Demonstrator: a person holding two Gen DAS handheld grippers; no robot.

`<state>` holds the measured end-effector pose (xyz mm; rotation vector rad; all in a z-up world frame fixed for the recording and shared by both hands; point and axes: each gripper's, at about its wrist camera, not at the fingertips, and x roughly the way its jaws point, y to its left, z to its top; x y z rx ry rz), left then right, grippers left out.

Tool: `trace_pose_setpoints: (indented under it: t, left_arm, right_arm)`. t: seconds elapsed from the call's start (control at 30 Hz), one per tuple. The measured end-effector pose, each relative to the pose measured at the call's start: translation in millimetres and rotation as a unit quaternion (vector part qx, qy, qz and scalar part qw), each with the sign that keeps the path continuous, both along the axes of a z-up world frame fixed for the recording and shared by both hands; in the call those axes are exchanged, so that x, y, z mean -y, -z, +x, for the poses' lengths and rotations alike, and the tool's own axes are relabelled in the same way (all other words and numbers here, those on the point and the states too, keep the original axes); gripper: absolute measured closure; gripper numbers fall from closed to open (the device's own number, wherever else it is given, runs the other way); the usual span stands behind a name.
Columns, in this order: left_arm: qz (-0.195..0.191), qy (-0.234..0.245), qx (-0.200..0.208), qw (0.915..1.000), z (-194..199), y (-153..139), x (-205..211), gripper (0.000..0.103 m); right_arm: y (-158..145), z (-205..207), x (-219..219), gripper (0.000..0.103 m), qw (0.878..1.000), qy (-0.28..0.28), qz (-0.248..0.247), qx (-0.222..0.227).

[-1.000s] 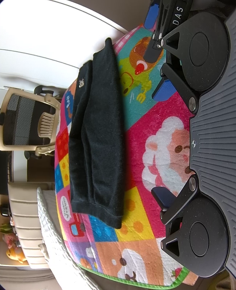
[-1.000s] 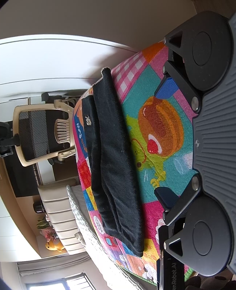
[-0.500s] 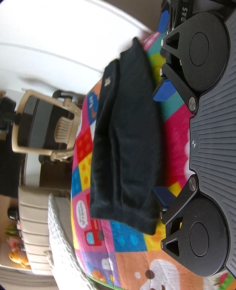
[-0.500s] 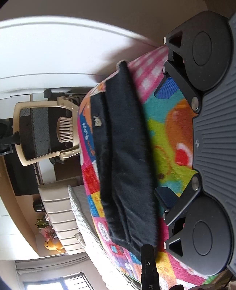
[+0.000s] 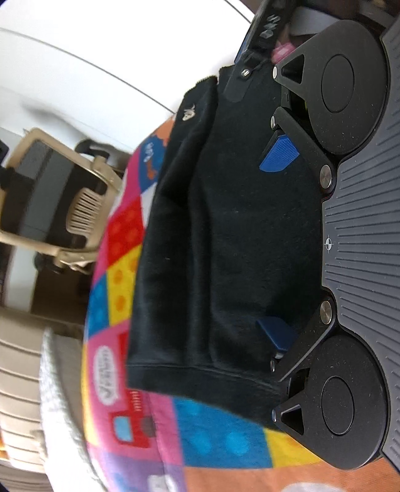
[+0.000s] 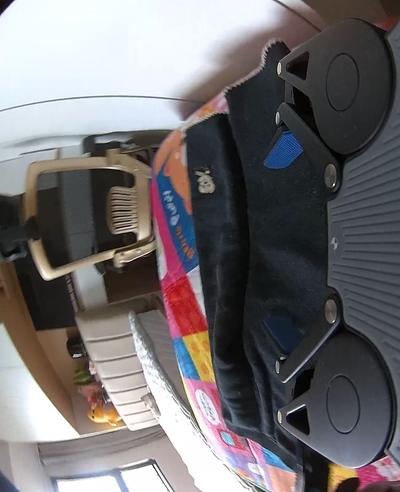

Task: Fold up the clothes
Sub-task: 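Lower both open grippers onto the folded cloth's edge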

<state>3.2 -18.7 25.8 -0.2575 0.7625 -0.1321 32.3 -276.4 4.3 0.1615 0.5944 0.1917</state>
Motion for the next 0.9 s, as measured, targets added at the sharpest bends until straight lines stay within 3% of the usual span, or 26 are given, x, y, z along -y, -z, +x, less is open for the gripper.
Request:
trace_pose_setpoints:
  t: [0.1,0.47,0.7,0.9]
  left_arm:
    - [0.004,0.012,0.003,0.9999,-2,2,-1,0.000]
    - [-0.042,0.018,-0.015,0.9988,-21,0,-17,0.000]
    - [-0.047,0.014,-0.027,0.9984,-32,-4,-24,0.000]
    - [-0.026,0.008,-0.027,0.9993,-39,-6,-22,0.000]
  right_arm:
    - [11,13,8,0.000,0.998,-0.004,0.038,-0.050]
    - [7,-15,11,0.000,0.993,-0.060,0.067,-0.070]
    - [4,-33,12,0.000,0.990,-0.075,0.090,-0.082]
    - [3,-42,4,0.000,0.991,-0.086,0.068,-0.079]
